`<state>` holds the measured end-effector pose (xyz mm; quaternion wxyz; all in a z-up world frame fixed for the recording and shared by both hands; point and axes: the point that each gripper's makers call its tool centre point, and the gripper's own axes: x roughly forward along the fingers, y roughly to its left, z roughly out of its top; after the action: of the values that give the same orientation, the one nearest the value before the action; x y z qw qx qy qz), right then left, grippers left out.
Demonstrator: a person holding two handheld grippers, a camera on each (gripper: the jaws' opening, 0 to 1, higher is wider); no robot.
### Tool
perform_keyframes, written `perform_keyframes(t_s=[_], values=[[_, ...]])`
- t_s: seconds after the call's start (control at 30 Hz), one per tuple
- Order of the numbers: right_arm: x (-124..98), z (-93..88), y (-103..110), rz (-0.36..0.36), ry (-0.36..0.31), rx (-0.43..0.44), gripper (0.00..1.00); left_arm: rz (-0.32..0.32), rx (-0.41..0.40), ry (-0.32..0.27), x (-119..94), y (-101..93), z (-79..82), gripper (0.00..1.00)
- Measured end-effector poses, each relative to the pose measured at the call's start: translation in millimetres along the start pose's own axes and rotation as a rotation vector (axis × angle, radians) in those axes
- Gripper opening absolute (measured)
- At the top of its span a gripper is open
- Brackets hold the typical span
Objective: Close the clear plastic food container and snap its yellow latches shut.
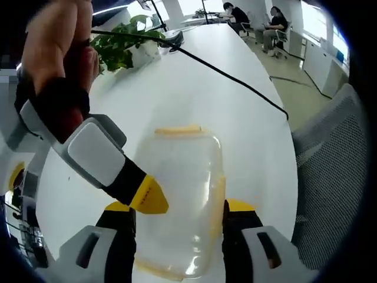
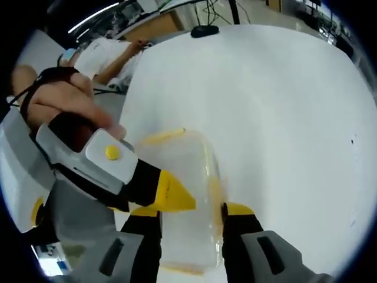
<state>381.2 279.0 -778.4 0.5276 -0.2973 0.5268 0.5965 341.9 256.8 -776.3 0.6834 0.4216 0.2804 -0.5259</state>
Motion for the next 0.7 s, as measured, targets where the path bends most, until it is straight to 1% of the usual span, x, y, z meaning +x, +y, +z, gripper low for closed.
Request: perform_keyframes(t_s=[0.2, 0.33, 0.43, 0.53, 0.6, 0.63, 0.7], values=[[-1, -0.9, 0, -0.009, -0.053, 0.016, 0.39, -0.01, 0.023, 0.003, -2, -1.3, 0.1, 0.58], [-1, -0.6, -1, -0.021, -0.061, 0.021, 0.39, -0.014, 0.041, 0.003, -1, -1.7, 0.3, 0.59], [-2, -0.5, -1, -0.039, -0.051, 0.031, 0.39, -0.018, 0.059, -0.004, -1, -1.2, 1.1, 0.59], [-4, 0.6, 1, -0.068, -0.049, -0.016, 0.38, -0.029, 0.053, -0.009, -3, -2.0, 1.6, 0.57], [-5, -1.7, 2, -0.081, -0.05, -0.028, 0.38, -0.03, 0.039, -0.023, -6, -3.1, 5.0, 0.56], [-6, -2.3, 2, -0.088, -0.051, -0.031, 0.37, -0.037, 0.015, -0.044, -9, -4.8, 8.9, 0.57], [-10, -3.7, 1, -0.099, -0.072, -0.026, 0.37, -0.031, 0.003, -0.06, -14, -4.6, 12.3, 0.62]])
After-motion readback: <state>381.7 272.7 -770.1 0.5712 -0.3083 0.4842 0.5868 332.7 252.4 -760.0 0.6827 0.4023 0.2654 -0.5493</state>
